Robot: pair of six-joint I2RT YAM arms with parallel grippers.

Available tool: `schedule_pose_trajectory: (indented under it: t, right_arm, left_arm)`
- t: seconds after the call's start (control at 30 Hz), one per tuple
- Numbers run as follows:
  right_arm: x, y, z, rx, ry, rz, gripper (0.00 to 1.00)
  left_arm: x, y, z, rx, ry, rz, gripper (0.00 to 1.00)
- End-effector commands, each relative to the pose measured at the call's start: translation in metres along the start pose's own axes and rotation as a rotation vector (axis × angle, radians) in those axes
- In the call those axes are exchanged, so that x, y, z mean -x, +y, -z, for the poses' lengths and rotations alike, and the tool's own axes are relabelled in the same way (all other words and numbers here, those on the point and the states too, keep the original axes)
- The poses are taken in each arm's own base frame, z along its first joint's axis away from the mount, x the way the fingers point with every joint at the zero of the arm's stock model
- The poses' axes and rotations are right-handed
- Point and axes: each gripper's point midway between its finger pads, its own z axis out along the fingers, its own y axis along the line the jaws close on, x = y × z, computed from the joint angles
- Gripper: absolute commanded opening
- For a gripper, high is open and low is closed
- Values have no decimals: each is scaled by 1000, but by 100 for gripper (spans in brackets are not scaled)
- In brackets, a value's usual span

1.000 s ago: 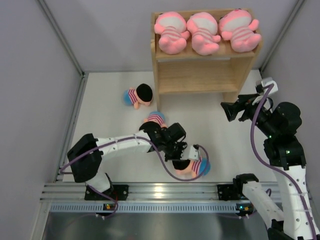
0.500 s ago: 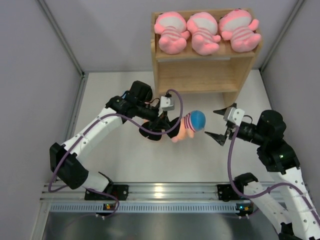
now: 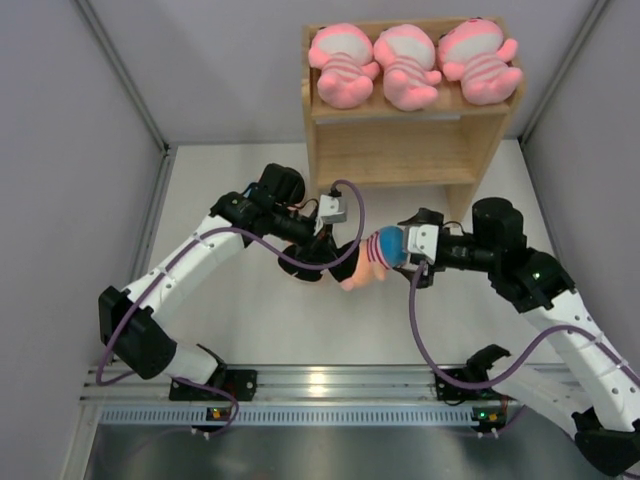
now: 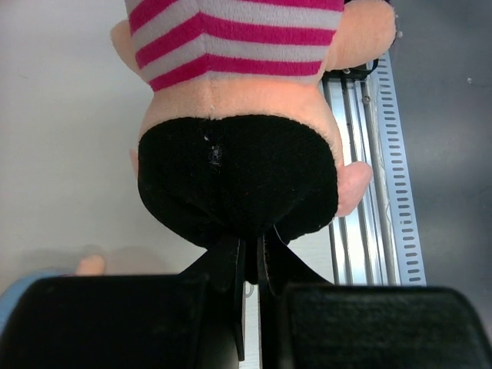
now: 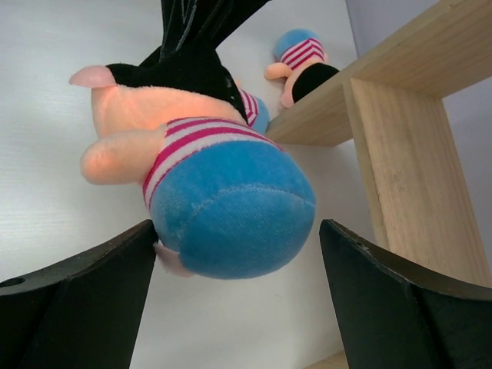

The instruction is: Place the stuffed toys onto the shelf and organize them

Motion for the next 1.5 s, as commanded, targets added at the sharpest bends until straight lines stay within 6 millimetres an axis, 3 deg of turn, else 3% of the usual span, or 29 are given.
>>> schedule_pose_trajectory:
  t: [0.0, 0.07, 0.13, 0.17, 0.23, 0.27, 0.33, 0.37, 0.4, 0.47, 0.57, 0.63, 0.67, 0.7, 0.73, 0.77, 0.87, 1.07, 1.27, 1.47]
  right_arm:
    - [9, -5, -4, 15, 23, 76, 86]
    - [6, 1, -14, 49, 39, 66, 84]
    - [8, 7, -23, 67, 30, 24, 65]
    - [8, 5, -25, 50, 30, 0, 53]
    - [8, -2, -29, -15, 24, -124, 12]
    - [2, -7, -28, -63, 55, -216, 0]
    - [-5, -10, -29, -113, 79, -299, 0]
    - [-9, -10, -29, -144, 95, -385, 0]
    - [-13, -9, -31, -158, 101, -431, 0]
    - [-18, -13, -33, -216, 112, -571, 0]
    - [-27, -24, -36, -290, 111, -784, 0]
    - [-40, -40, -29, -383, 100, -936, 0]
    - [-35, -44, -29, -384, 42, -1057, 0]
    - [-44, -48, -26, -403, 19, -1136, 0]
    - [-60, -66, -9, -498, -13, -1220, 0]
    - [-62, -71, -3, -537, -58, -1332, 0]
    - [-71, -93, 20, -674, -201, -1433, 0]
    - [-57, -128, 47, -806, -498, -1520, 0]
    - [-46, -146, 54, -804, -673, -1572, 0]
    - [-69, -165, 62, -936, -782, -1636, 2]
  left_arm:
    - [19, -8, 6, -33, -53, -42, 0]
    - [20, -7, 6, -30, -53, -41, 0]
    - [20, -7, 6, -29, -51, -41, 0]
    - [20, -6, 7, -23, -51, -42, 0]
    - [22, -5, 9, -7, -50, -46, 0]
    - [21, 1, 11, 35, -31, -36, 1]
    - [27, 11, 18, 111, -14, -33, 22]
    - [28, 20, 24, 177, 3, -27, 51]
    - [32, 26, 31, 222, 7, -37, 62]
    - [39, 34, 43, 306, 12, -35, 78]
    - [51, 52, 66, 481, 26, -25, 83]
    - [58, 62, 88, 609, 35, -36, 96]
    - [60, 64, 95, 647, 39, -45, 97]
    - [63, 66, 102, 683, 41, -54, 98]
    - [62, 71, 115, 757, 58, -58, 99]
    - [63, 72, 120, 779, 61, -61, 98]
    - [60, 70, 125, 798, 74, -65, 99]
    - [53, 65, 122, 775, 82, -65, 98]
    - [51, 61, 121, 761, 79, -73, 98]
    - [46, 61, 117, 747, 89, -74, 98]
